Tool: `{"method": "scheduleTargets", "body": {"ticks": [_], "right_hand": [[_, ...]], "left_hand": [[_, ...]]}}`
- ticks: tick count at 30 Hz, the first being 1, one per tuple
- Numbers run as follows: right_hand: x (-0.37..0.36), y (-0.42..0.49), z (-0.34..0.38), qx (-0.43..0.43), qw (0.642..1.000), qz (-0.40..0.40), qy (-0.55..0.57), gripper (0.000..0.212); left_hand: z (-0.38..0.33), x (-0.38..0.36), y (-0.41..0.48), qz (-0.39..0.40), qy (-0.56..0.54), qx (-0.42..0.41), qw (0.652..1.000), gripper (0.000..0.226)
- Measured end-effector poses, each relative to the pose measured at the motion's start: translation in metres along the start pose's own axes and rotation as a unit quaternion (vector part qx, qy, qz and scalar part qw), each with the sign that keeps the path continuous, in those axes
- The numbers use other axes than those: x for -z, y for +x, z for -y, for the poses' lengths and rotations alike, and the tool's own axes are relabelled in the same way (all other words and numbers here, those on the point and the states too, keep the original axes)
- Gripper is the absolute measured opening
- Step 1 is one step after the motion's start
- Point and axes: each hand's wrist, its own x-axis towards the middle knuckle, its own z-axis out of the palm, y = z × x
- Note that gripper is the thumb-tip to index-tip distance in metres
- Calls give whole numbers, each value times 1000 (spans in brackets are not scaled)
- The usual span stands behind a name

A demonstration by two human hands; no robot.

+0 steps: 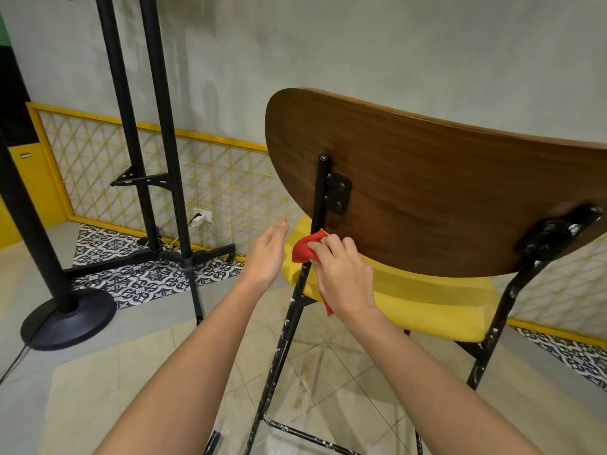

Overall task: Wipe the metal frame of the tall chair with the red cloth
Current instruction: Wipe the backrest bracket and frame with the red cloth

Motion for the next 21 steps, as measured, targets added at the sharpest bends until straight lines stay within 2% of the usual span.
{"method": "scheduleTargets", "body": {"ticks": [5,8,11,14,18,21], "right_hand": [[5,-1,-2,9,1000,16,18,24],[6,1,-5,18,1000,6,14,30],[2,-2,-4,30,999,35,-6,38],[4,0,-2,53,997,53,-18,38],[12,11,-1,139,989,19,-46,31],[17,25,-3,144,986,6,-77,31]], "left_hand": [[0,-5,1,2,2,10,1000,48],[0,-8,2,2,0,4,1000,48],[2,-9,0,9,3,0,1000,47],[7,-10,-1,11,10,4,1000,47],[10,-7,-1,-1,-5,4,1000,44],[8,-4,2,-12,-1,4,1000,45]]}}
